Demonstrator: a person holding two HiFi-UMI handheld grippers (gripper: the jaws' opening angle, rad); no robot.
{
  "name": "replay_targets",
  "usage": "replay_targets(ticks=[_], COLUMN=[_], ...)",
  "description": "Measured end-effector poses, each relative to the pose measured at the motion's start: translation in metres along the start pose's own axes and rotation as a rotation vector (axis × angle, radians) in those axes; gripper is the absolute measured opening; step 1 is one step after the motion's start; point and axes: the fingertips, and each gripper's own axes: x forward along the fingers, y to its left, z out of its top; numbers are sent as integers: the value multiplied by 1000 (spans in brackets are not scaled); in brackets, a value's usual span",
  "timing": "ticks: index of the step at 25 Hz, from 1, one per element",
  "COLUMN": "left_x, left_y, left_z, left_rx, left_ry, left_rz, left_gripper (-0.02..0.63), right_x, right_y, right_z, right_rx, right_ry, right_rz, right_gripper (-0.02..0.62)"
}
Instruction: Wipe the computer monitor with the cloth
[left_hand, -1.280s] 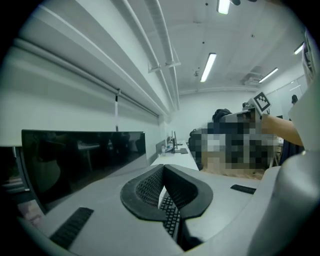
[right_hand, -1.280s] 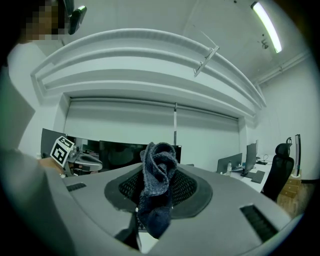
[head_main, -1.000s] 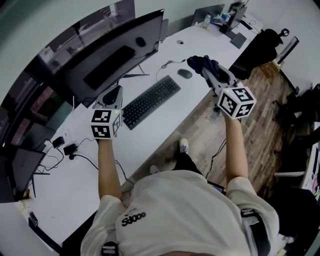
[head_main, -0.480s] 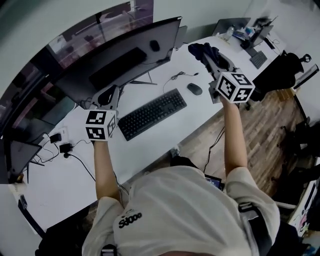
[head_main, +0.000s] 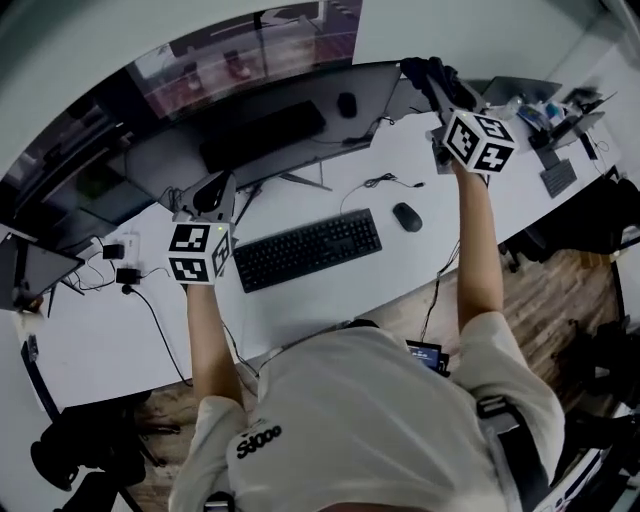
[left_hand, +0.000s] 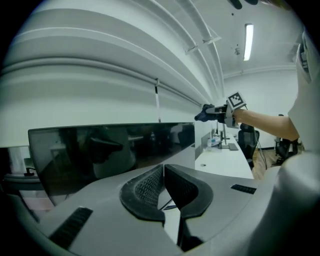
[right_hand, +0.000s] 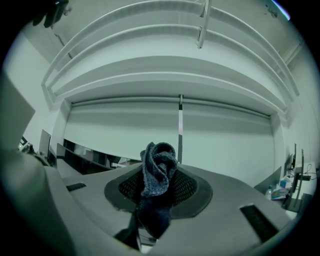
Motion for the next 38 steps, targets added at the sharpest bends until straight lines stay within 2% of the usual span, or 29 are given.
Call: replay_targets(ticks=[6,11,20,38], left_x=[8,2,-38,-156], left_y=[10,17,43,116], left_z=[-3,-11,-26,-56], left_rx=[-25,-40,-56,-77], left_ry=[17,27,34,27], left_rz=[75,115,163,293], left_gripper=[20,20,20,20], right_x=[62,78,85,98], right_y=[-16,-6,47,211], right_z=[-19,-21,-11,9], right_rx=[-39,-34,-28,13], right_ry=[37,30,37,36], right_rz=[34,77,130,284], right_gripper=[106,106,106,106])
